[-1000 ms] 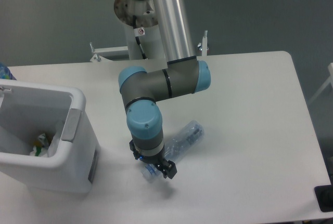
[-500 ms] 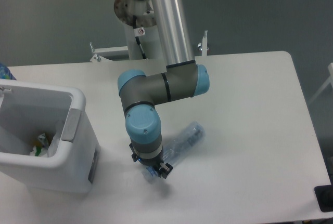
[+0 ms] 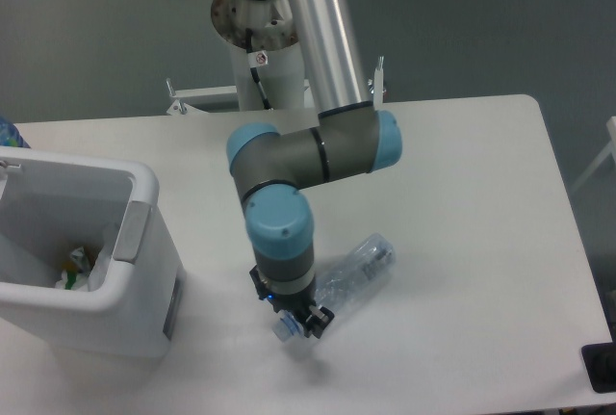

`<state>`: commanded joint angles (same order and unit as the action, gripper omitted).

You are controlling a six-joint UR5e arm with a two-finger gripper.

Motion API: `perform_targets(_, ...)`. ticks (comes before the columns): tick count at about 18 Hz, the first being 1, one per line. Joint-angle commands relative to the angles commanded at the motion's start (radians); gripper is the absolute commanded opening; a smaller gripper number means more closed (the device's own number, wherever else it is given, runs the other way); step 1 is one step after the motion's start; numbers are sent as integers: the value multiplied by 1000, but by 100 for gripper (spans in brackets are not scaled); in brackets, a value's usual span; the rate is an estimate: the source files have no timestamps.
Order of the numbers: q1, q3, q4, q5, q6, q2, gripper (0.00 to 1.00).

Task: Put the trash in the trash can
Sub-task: 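Lift the bottle and carry it over the white bin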

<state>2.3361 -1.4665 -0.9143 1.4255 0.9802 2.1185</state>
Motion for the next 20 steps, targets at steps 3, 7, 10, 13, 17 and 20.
perform_targets(3, 37, 20, 0, -92, -14, -14, 28)
perform_targets(7, 91, 34, -2, -267, -86, -48, 28)
perform_targets(10, 123, 51, 0, -442, -179, -66, 28)
perform_targets(13, 138, 75, 0, -563, -282, -86, 28)
perform_targets(17, 158, 86, 3, -713, -379, -136, 28)
perform_targets(20, 160, 98, 6, -775, -423, -176, 28)
